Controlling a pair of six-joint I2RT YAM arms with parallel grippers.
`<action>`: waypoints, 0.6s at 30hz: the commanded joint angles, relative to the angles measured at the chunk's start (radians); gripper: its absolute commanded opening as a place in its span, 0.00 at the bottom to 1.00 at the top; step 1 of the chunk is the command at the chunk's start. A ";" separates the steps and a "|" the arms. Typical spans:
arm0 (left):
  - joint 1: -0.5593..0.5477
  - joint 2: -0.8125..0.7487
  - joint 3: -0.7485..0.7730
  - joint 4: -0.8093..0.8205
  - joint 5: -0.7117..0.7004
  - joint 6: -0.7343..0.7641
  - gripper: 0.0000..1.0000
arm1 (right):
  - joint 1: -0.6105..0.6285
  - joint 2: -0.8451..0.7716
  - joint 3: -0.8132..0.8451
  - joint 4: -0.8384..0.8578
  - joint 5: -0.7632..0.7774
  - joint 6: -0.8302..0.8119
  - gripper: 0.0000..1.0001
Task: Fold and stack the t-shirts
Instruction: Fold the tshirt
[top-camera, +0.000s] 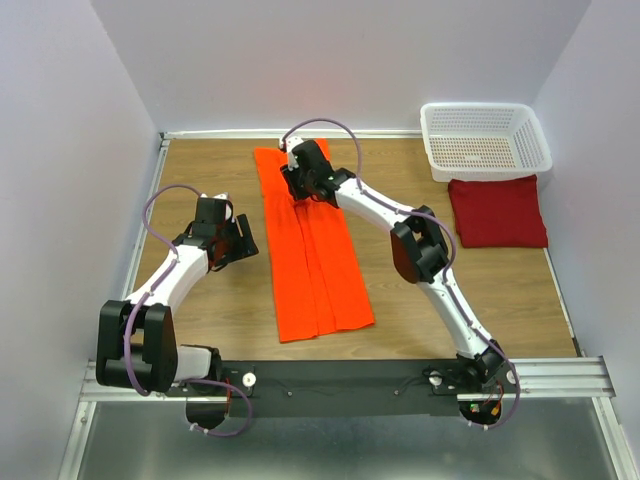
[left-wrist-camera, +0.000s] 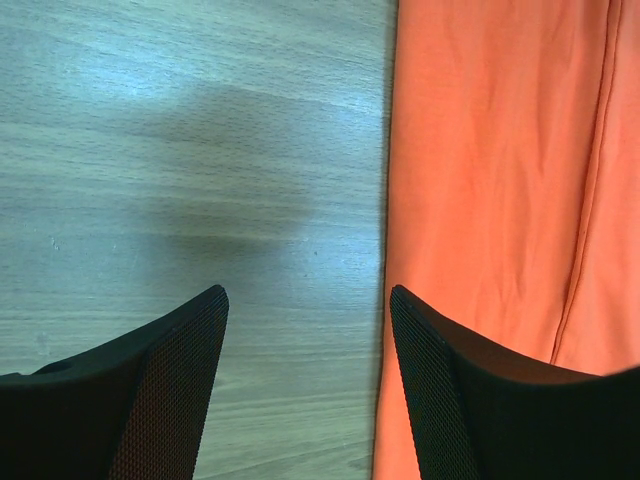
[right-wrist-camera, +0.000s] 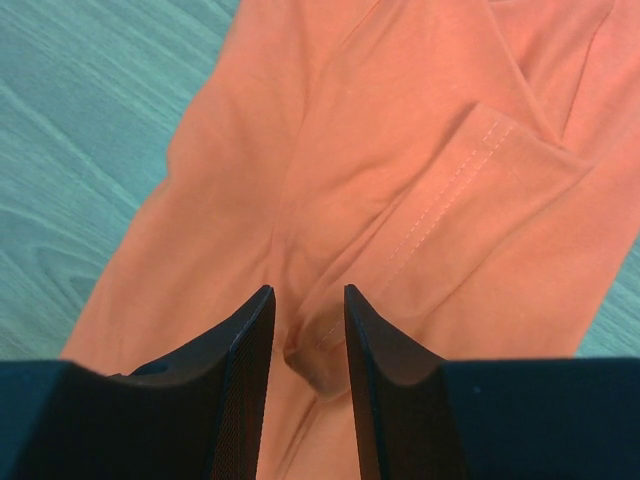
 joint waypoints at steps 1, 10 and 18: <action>0.006 -0.003 -0.016 0.016 0.020 0.012 0.74 | 0.014 -0.012 -0.017 0.013 0.019 -0.010 0.41; 0.006 -0.007 -0.021 0.016 0.023 0.015 0.74 | 0.012 -0.029 -0.063 0.015 0.043 -0.003 0.29; 0.006 -0.009 -0.031 0.018 0.028 0.014 0.74 | 0.012 -0.046 -0.147 0.028 -0.031 0.089 0.46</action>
